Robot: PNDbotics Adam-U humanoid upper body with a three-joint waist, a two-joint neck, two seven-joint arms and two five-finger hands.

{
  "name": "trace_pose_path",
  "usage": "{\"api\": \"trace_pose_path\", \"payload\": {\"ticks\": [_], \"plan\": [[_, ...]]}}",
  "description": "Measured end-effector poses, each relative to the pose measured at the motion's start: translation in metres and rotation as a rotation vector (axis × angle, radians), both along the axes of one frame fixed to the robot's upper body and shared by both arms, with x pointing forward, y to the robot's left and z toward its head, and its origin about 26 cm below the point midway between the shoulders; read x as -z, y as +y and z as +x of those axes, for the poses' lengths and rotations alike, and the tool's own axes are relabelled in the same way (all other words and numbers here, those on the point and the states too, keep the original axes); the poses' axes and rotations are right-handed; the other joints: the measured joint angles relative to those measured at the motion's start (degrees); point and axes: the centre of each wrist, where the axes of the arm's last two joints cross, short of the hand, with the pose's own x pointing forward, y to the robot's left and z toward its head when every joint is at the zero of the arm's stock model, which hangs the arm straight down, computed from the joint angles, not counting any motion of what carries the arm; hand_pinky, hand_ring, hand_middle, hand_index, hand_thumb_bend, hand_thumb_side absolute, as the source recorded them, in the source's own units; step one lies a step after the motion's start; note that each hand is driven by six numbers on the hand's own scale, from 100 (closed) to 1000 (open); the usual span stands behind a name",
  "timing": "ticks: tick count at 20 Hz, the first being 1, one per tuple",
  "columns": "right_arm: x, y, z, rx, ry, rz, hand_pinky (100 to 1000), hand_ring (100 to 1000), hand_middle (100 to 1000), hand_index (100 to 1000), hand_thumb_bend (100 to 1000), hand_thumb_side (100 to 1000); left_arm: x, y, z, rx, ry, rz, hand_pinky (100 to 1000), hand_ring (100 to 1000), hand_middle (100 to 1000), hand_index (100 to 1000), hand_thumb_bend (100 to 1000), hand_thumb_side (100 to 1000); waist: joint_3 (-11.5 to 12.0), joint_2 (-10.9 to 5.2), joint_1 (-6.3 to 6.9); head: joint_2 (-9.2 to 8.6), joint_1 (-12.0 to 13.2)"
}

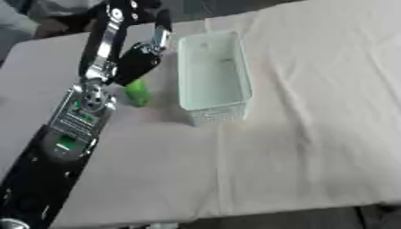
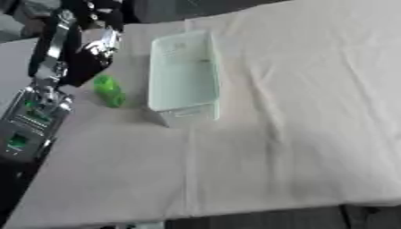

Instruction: Pick up objects on the table and place them in the box.

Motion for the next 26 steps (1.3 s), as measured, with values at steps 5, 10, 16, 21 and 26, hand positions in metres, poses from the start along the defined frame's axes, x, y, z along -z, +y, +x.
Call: {"api": "trace_pose_path", "payload": {"ticks": [5,10,16,21,26], "plan": [[0.000,0.000,0.000,-0.002,0.006,-0.008,675,786,845,892,100,579,0.003,0.024,-0.003,0.019,0.186,0.169,736,766,978,1000,640,554,-0.04,-0.27,0.29,0.00,0.02],[0.000,0.000,0.000,-0.003,0.009,-0.013,674,786,845,892,100,578,0.001,0.044,-0.005,0.011,0.306,0.297,735,766,971,1000,665,570,-0.10,-0.53,0.60,0.01,0.03],[0.001,0.001,0.000,-0.006,0.014,-0.017,674,785,845,892,100,576,-0.002,0.058,-0.003,-0.010,0.354,0.349,734,771,989,1000,668,570,-0.14,-0.53,0.60,0.01,0.45],[0.001,0.001,0.000,-0.006,0.017,-0.022,675,785,845,892,100,575,-0.003,0.063,-0.002,-0.020,0.349,0.351,733,771,990,1000,667,574,-0.17,-0.53,0.61,0.01,0.46],[0.001,0.001,0.000,-0.007,0.018,-0.022,675,785,845,892,100,576,-0.002,0.067,0.000,-0.023,0.361,0.364,739,777,987,1000,705,570,-0.29,-0.57,0.64,0.01,0.46]]}}
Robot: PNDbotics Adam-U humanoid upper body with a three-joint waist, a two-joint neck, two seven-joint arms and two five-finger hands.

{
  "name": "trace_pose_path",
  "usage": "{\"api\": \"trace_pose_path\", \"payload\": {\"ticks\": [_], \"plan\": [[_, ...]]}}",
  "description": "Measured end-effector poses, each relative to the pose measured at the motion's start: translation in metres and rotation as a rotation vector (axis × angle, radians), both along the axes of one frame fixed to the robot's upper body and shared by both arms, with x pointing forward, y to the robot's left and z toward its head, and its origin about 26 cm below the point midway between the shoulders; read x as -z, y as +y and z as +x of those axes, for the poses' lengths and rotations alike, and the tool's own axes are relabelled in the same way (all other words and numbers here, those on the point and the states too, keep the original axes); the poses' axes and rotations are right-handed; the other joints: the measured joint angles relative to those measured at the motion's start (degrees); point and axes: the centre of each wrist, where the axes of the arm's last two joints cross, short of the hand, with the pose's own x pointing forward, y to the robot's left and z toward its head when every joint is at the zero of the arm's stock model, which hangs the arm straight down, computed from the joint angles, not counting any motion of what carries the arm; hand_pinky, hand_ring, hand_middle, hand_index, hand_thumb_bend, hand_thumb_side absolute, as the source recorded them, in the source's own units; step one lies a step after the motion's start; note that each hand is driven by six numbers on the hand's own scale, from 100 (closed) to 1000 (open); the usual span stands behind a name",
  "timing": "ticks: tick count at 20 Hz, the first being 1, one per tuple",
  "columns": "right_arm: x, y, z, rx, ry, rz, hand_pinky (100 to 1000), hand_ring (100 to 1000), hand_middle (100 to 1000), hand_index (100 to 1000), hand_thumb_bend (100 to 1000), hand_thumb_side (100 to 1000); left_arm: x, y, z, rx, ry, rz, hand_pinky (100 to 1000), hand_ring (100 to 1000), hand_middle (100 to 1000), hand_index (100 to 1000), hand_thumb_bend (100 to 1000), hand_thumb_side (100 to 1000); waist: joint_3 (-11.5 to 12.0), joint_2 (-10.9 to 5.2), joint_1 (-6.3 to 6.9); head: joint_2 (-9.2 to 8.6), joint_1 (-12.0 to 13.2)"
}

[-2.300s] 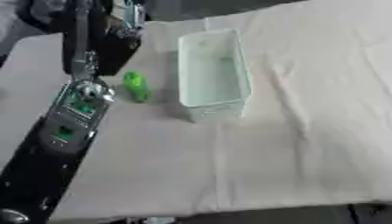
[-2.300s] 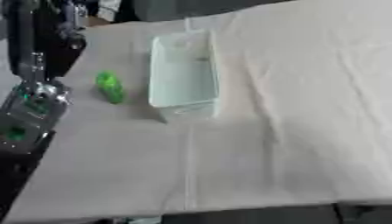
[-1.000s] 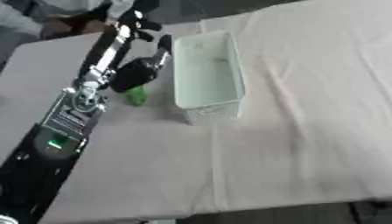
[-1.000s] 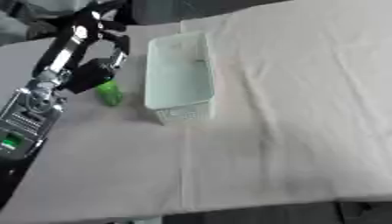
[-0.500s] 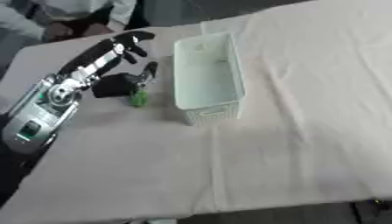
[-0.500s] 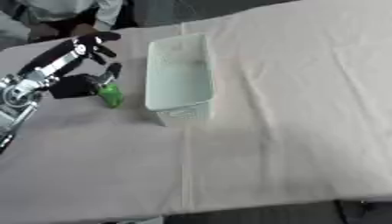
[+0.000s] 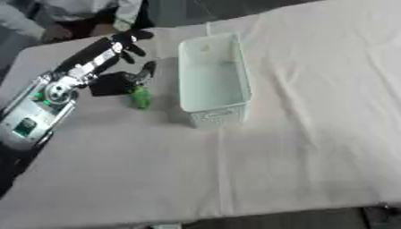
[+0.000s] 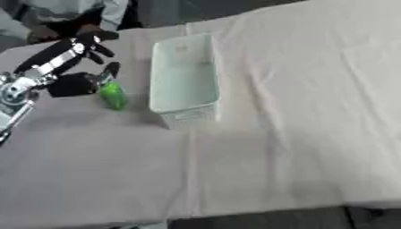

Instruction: Pick up objects on the table and place them in the box.

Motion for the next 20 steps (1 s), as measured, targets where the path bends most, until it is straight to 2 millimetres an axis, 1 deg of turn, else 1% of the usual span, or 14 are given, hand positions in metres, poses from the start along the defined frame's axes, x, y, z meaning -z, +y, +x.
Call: {"api": "trace_pose_path", "payload": {"ticks": [7,9,13,20], "plan": [[0.000,0.000,0.000,-0.001,0.004,-0.005,675,785,846,892,100,575,0.003,0.008,0.004,0.011,0.072,0.056,741,784,984,1000,723,588,-0.23,-0.01,0.22,0.00,0.01],[0.000,0.000,0.000,-0.003,0.005,-0.006,675,785,846,893,100,575,0.005,0.012,0.005,0.014,0.104,0.075,741,785,984,1000,728,580,-0.34,-0.01,0.29,0.00,0.01],[0.001,0.001,0.000,-0.008,0.010,-0.009,676,785,846,892,100,575,0.010,0.017,0.007,0.025,0.181,0.111,735,787,979,1000,729,602,-0.39,-0.01,0.32,0.00,0.01],[0.000,0.001,0.000,-0.010,0.013,-0.009,677,785,846,893,100,573,0.012,0.022,0.011,0.035,0.253,0.157,743,794,976,1000,752,589,-0.54,-0.01,0.33,0.00,0.01]]}}
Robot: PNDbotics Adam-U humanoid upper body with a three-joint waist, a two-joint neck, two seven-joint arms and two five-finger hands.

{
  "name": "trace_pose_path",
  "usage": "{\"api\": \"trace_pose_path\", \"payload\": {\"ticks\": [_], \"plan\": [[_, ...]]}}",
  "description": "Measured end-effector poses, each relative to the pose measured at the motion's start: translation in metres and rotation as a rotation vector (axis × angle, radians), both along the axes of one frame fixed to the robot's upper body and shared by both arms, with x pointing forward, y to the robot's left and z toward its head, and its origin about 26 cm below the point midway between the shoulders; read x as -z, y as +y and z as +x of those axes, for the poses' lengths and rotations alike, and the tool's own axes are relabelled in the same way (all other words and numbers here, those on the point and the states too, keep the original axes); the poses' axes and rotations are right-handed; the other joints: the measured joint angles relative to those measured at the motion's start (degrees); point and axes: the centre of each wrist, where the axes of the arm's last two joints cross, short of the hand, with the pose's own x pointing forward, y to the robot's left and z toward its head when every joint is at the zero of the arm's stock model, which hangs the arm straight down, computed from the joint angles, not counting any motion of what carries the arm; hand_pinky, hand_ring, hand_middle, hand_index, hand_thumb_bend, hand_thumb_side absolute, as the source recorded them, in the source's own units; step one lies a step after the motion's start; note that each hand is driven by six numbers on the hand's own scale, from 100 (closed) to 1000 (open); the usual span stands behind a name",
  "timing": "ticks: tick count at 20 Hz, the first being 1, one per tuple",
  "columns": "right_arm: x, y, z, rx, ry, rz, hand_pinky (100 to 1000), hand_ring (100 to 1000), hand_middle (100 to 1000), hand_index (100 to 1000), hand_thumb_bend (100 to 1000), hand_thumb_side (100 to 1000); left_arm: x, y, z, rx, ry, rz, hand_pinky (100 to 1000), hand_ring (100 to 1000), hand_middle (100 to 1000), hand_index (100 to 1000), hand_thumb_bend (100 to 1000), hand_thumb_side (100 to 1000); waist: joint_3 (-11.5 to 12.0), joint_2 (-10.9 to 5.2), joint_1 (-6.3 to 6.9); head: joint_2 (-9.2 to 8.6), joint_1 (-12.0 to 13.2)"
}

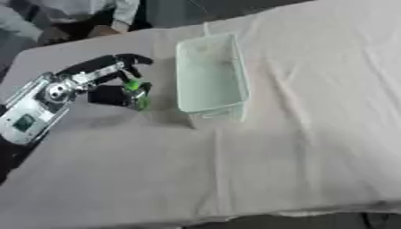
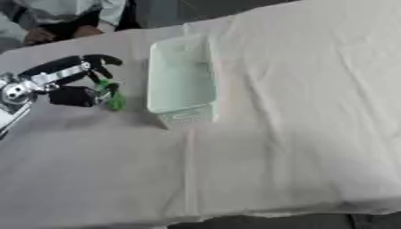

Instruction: Pick up objects on the table and place them in the box.

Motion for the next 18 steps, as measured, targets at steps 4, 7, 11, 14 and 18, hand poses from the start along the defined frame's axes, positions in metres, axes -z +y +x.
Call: {"api": "trace_pose_path", "payload": {"ticks": [4,7,11,14,18], "plan": [[0.0000,0.0001,0.0000,-0.001,0.002,-0.002,677,785,846,893,100,573,0.0013,0.0022,0.0028,0.002,0.023,0.020,746,800,978,1000,758,594,-0.08,0.00,0.00,0.00,0.02],[-0.0001,0.0001,0.0000,-0.001,0.002,-0.002,678,785,846,893,100,573,0.0016,0.0034,0.0053,0.004,0.038,0.033,745,801,977,1000,764,592,-0.15,0.00,0.01,0.00,0.07],[-0.0002,0.0002,0.0001,-0.003,0.004,-0.002,678,785,846,893,100,573,-0.0001,0.0077,0.0079,-0.003,0.046,0.055,745,802,978,1000,768,591,-0.20,0.00,0.05,0.00,0.10],[-0.0003,0.0003,0.0001,-0.005,0.006,-0.003,678,785,846,893,100,573,0.0006,0.0099,0.0089,-0.008,0.050,0.065,741,799,978,1000,756,592,-0.32,0.00,0.09,0.00,0.24],[-0.0003,0.0003,0.0001,-0.007,0.007,-0.002,678,785,846,893,100,572,-0.0022,0.0098,0.0097,-0.010,0.046,0.063,743,806,986,1000,739,598,-0.38,0.00,0.12,0.00,0.32]]}}
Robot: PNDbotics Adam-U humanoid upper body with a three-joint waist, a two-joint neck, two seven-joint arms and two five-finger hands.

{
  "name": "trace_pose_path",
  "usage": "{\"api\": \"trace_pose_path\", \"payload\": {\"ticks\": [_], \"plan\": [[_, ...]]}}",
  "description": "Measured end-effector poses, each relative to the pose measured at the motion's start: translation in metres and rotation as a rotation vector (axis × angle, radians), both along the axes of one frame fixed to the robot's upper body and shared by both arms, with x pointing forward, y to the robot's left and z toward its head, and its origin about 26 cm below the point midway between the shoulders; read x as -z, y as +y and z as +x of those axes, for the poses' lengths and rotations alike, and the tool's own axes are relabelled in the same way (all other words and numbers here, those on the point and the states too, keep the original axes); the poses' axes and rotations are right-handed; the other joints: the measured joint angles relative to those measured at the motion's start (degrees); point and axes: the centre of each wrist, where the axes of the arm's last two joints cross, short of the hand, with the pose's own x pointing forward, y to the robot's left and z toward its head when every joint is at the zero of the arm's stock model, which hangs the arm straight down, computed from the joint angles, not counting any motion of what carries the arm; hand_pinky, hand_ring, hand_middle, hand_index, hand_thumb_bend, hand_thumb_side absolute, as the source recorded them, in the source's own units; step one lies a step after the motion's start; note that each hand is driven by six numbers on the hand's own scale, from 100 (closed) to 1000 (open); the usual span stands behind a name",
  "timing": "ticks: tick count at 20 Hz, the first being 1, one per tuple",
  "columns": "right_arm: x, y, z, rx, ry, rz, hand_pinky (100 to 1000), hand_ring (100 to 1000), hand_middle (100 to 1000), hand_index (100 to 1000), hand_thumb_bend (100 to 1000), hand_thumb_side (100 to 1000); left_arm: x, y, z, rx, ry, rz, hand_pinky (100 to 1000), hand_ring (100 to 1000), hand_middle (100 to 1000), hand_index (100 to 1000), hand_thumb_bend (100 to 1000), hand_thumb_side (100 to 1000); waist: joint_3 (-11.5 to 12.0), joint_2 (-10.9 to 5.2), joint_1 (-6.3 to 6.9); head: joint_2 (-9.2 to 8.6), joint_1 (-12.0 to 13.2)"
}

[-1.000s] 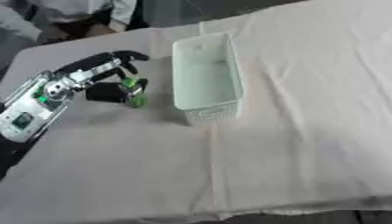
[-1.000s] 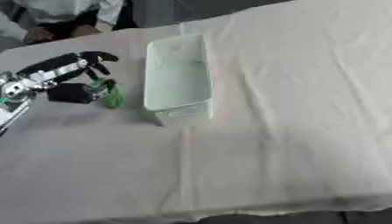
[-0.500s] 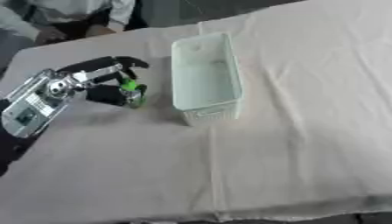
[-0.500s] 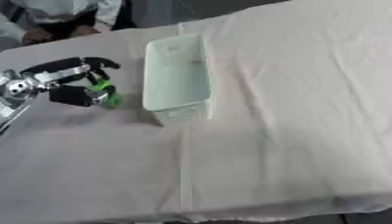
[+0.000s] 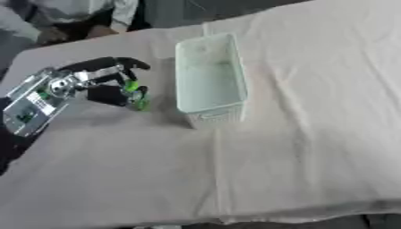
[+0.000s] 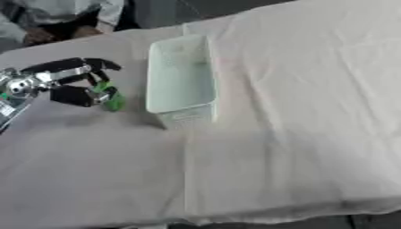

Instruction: Pick up objects on the table and place them in the box.

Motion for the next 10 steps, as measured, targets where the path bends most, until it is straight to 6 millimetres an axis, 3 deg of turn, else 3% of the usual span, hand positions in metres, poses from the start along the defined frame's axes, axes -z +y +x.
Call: {"api": "trace_pose_path", "payload": {"ticks": [6,10], "plan": [[0.000,0.000,0.000,0.000,0.001,-0.002,678,785,846,893,100,571,-0.020,-0.008,-0.002,0.020,-0.027,-0.006,757,827,999,1000,743,586,0.06,0.00,0.07,0.00,0.02],[0.000,0.000,0.000,0.000,0.001,-0.002,679,785,847,894,100,571,-0.026,-0.009,-0.002,0.016,-0.032,0.015,826,930,1000,1000,771,580,0.07,0.00,0.07,0.00,0.17]]}}
